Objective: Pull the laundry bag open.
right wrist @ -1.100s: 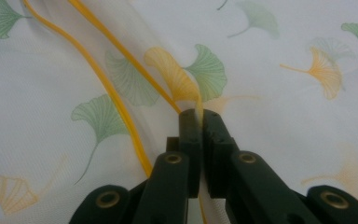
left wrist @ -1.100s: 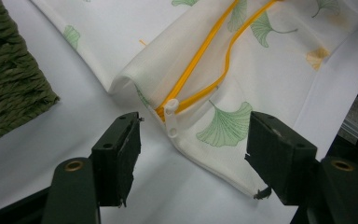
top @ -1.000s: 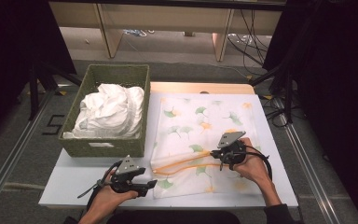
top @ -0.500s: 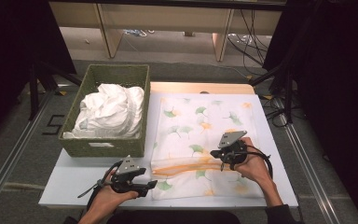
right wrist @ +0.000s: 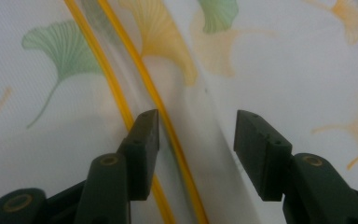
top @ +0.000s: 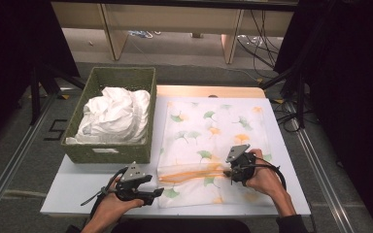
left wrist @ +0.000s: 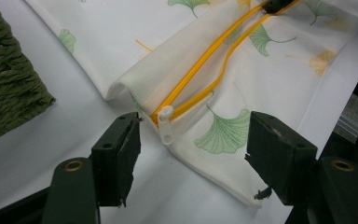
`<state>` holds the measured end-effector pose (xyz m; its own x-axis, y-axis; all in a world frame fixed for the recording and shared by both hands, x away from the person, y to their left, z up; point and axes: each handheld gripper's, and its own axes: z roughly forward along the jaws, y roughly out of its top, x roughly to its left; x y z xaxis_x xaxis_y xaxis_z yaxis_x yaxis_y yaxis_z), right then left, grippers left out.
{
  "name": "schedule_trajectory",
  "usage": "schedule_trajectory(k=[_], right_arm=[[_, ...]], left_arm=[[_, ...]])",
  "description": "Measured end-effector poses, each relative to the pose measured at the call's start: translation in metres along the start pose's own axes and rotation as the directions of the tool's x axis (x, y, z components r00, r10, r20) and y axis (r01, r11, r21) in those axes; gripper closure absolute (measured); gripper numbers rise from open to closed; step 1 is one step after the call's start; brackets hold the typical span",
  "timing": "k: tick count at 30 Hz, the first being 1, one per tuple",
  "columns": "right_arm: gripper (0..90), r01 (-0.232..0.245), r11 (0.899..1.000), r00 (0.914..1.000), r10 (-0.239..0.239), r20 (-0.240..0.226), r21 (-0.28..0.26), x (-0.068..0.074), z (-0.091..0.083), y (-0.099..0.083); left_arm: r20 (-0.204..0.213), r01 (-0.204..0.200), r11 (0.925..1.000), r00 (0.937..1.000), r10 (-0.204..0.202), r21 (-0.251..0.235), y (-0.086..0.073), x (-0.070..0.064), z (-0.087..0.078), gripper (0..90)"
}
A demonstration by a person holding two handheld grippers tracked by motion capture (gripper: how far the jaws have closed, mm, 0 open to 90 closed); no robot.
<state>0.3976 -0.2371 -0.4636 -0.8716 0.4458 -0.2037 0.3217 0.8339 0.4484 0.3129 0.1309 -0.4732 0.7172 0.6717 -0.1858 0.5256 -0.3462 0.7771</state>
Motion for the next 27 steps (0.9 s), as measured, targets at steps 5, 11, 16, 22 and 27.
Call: schedule_trajectory(k=[5, 11, 16, 22, 27], right_arm=[[44.7, -0.031, 0.999, 0.9981, 0.029, 0.055, 0.043, -0.006, -0.007, -0.010], [46.7, 0.010, 1.000, 0.9906, -0.012, 0.137, 0.012, -0.004, 0.002, 0.004], [52.5, 0.024, 0.999, 0.9825, -0.017, 0.186, -0.035, -0.003, 0.009, 0.017], [48.1, 0.008, 0.997, 0.9961, -0.001, 0.089, -0.074, 0.000, 0.011, 0.022], [42.8, 0.053, 0.994, 0.9986, -0.052, 0.008, -0.100, 0.008, 0.014, 0.028]], left_arm=[[0.001, -0.004, 1.0000, 1.0000, 0.004, 0.000, 0.000, 0.001, 0.001, 34.5], [0.004, -0.020, 0.9997, 0.9998, 0.020, 0.013, 0.001, 0.001, 0.001, 34.5], [-0.002, -0.004, 1.0000, 1.0000, 0.004, 0.001, 0.000, 0.001, 0.002, 34.5], [0.003, -0.006, 1.0000, 1.0000, 0.006, 0.002, 0.001, 0.001, 0.001, 34.4], [0.006, 0.018, 0.9998, 0.9998, -0.018, 0.002, 0.000, -0.001, 0.002, 34.4]])
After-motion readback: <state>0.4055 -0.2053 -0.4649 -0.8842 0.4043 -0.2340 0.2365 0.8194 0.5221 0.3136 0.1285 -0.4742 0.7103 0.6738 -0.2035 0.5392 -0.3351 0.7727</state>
